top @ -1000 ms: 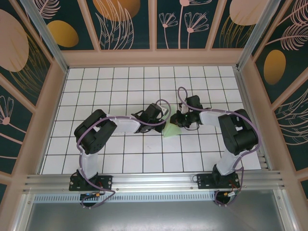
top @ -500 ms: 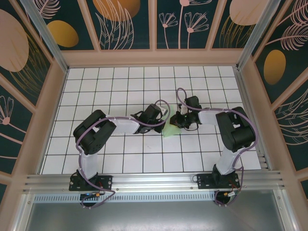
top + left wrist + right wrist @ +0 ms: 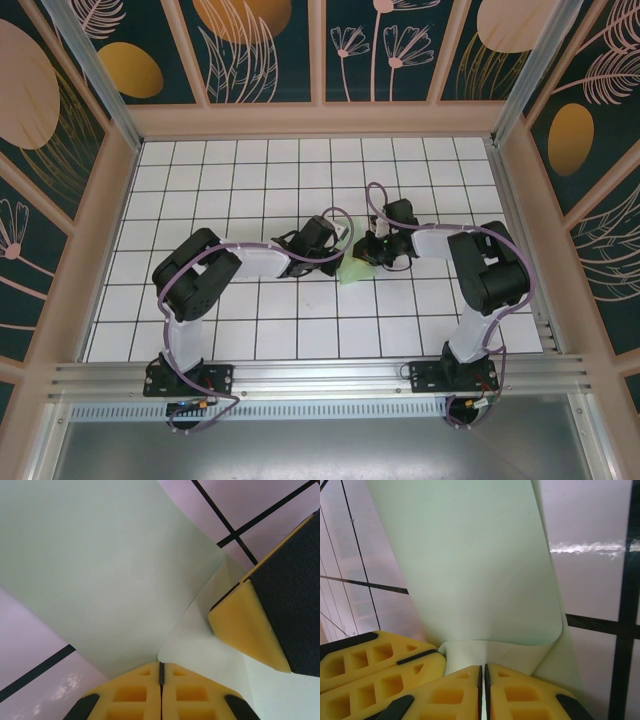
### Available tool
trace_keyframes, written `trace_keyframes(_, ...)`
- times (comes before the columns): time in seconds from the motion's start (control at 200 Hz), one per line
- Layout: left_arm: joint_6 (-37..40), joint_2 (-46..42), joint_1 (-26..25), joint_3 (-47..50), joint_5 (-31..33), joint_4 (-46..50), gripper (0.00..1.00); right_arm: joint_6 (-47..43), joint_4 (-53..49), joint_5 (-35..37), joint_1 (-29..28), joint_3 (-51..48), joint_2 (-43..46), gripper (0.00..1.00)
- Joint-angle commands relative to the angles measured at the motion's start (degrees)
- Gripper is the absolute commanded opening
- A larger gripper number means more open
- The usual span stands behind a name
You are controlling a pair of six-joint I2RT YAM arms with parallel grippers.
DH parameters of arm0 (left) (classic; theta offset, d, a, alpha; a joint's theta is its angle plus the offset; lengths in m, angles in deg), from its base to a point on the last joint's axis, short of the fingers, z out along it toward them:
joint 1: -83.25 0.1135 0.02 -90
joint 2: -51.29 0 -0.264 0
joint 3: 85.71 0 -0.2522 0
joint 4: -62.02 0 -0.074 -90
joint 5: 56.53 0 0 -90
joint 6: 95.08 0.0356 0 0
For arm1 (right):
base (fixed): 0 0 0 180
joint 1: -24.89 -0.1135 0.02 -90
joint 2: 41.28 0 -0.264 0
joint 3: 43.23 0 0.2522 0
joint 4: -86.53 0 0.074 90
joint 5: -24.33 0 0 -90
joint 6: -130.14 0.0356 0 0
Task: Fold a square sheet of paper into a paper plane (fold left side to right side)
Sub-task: Fold the triangle a second time at the center of the table.
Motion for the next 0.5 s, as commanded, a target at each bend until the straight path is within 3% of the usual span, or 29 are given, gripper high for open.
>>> trace_keyframes(0.0,0.2,-0.2,0.3,1.0,2.4,5.0,0.08,-1.6,-1.8,1.8,-0.4,1.2,-1.2,0.15)
trace_keyframes(0.105,0.1,-1.5,0.3,1.3,2.9,5.2,0.1,-1.9,-3.2,3.2,-0.6,1.0,-1.9,0.15)
trace_keyframes(0.4,-1.3,-8.3,0.3,1.5,3.5,5.4,0.34,-2.5,-4.8,4.9,-0.7,-0.3,-2.9,0.15)
trace_keyframes(0.495,-2.3,-12.0,0.3,2.7,1.8,4.1,0.35,-2.5,-4.8,5.0,-0.7,-0.3,-2.9,0.15)
